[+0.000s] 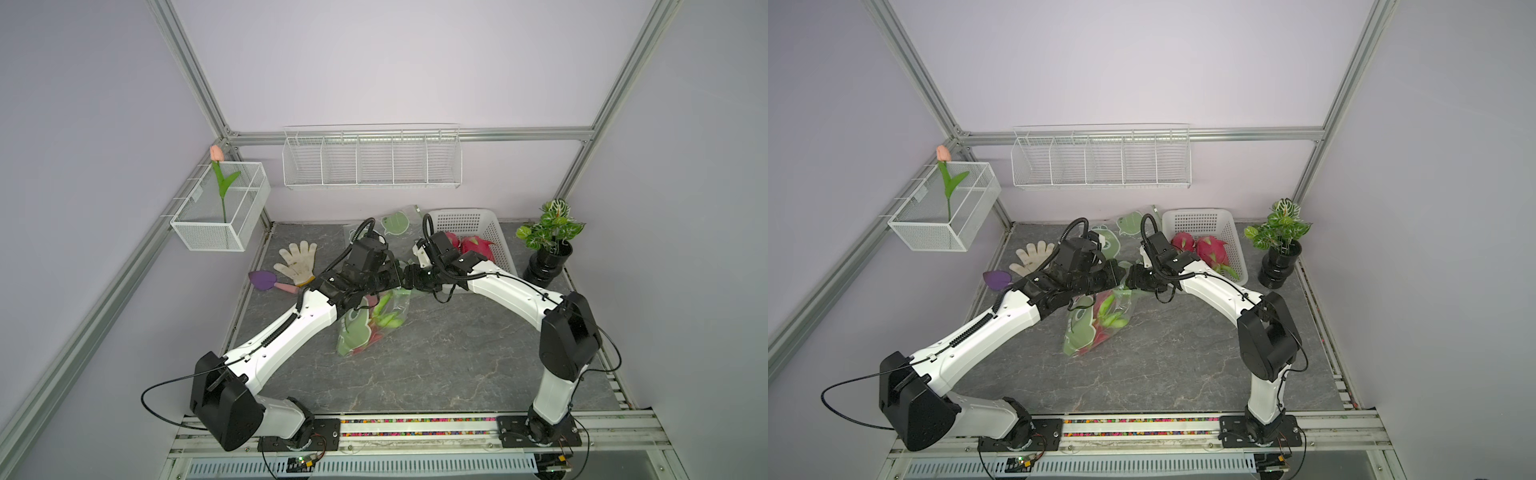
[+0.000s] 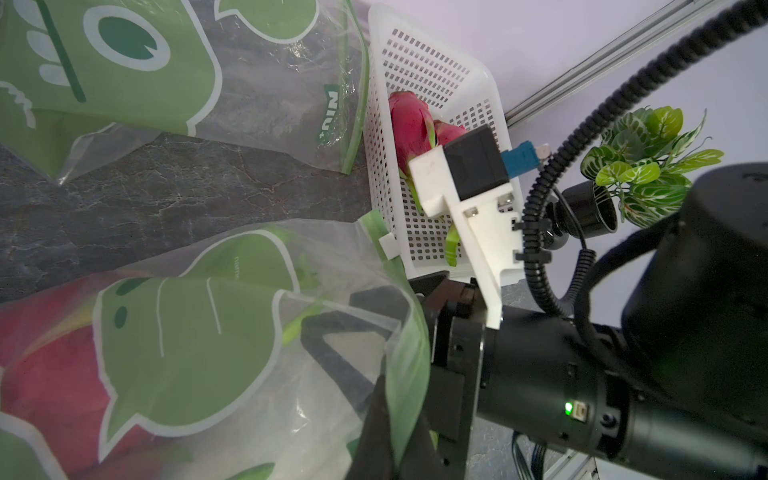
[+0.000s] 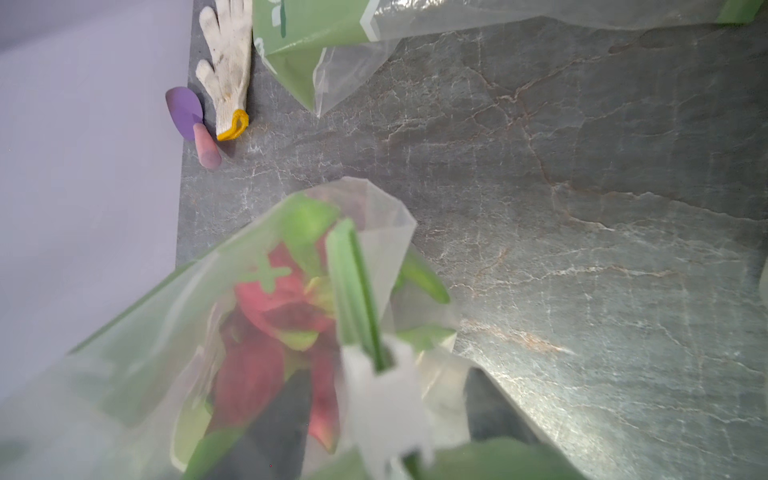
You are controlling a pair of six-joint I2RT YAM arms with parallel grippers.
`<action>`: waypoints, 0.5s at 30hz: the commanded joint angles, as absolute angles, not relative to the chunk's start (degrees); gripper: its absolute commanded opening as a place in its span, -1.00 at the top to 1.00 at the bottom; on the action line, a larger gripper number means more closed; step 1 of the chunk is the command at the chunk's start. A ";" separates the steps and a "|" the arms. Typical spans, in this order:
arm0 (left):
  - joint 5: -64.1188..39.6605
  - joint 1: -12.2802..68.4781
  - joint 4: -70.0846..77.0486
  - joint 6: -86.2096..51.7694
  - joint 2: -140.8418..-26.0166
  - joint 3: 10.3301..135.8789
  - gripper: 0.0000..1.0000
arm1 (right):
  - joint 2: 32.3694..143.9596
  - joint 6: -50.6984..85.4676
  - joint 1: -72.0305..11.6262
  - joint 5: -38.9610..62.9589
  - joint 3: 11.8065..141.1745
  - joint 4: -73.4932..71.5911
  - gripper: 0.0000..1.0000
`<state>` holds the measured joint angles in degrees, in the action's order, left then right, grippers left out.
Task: Open the zip-top bag and take out the dragon fruit
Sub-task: Pick up the dragon fruit from the zipper food storage bag.
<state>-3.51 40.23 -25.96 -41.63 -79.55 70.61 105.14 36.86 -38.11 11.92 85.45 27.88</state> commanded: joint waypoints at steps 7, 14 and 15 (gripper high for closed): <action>-3.34 40.70 -24.12 -42.45 -79.40 73.25 1.00 | 107.23 41.17 -37.53 14.62 82.29 19.36 -0.25; -3.43 40.78 -23.23 -42.67 -80.02 73.11 1.00 | 108.56 41.98 -37.69 15.26 82.36 19.51 -0.16; -3.24 40.78 -23.20 -42.54 -80.14 73.12 1.00 | 108.47 42.04 -37.79 15.31 82.07 19.36 -0.13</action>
<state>-3.44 40.42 -25.52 -41.67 -79.83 70.96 106.61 40.53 -37.95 14.66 83.11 20.12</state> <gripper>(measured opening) 0.043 0.569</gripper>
